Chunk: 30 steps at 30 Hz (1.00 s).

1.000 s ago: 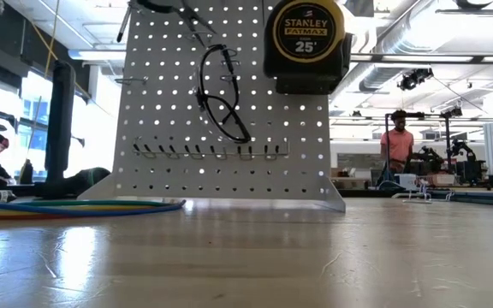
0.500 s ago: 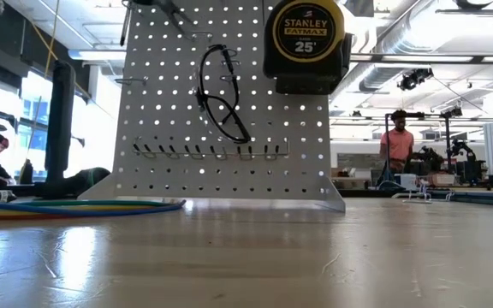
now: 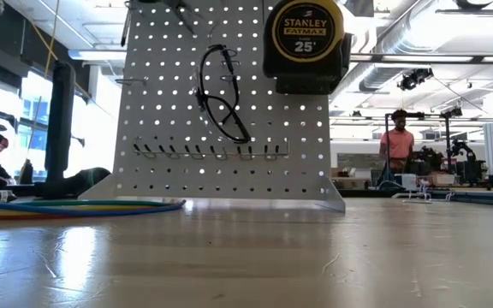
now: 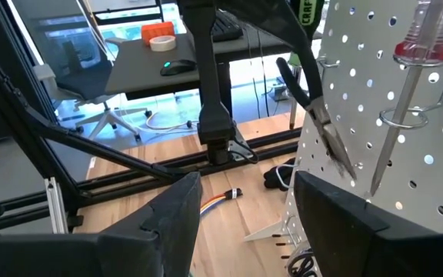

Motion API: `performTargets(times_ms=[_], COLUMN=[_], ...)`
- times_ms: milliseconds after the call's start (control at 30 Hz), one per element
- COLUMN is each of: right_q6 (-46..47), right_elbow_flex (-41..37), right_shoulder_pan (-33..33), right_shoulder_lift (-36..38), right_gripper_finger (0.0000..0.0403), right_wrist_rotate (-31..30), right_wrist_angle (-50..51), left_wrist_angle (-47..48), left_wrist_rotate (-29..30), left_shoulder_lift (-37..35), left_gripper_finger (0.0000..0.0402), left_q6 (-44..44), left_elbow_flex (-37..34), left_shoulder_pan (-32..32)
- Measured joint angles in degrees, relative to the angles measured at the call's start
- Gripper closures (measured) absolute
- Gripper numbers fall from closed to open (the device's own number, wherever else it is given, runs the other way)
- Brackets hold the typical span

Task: Hang tools onto peg board
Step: Hang the plier on the peg board

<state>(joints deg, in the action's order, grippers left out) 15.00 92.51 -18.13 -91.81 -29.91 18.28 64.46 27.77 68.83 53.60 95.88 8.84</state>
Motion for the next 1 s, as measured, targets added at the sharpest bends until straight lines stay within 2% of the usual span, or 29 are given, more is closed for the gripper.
performTargets(times_ms=[100,467,767,1000], right_q6=[0.00,0.00,0.13,0.05], right_elbow_flex=[0.00,0.00,0.00,0.00], right_shoulder_pan=[0.00,0.02,0.00,0.02], right_shoulder_lift=[0.00,0.00,0.00,0.00], right_gripper_finger=[0.0199,0.0199,0.0199,0.0199], right_wrist_rotate=[0.00,0.00,0.24,0.26], right_wrist_angle=[0.09,0.37,0.44,0.61], left_wrist_angle=[2.89,1.48,5.08,5.27], left_wrist_rotate=[0.00,0.15,0.24,2.57], left_shoulder_lift=[-0.30,-0.30,-0.34,-1.48], left_gripper_finger=[0.0373,0.0373,0.0373,0.0373], left_q6=[1.45,1.11,1.77,1.66], left_elbow_flex=[0.04,0.02,0.01,0.01], left_shoulder_pan=[-0.24,-0.20,-0.19,-0.15])
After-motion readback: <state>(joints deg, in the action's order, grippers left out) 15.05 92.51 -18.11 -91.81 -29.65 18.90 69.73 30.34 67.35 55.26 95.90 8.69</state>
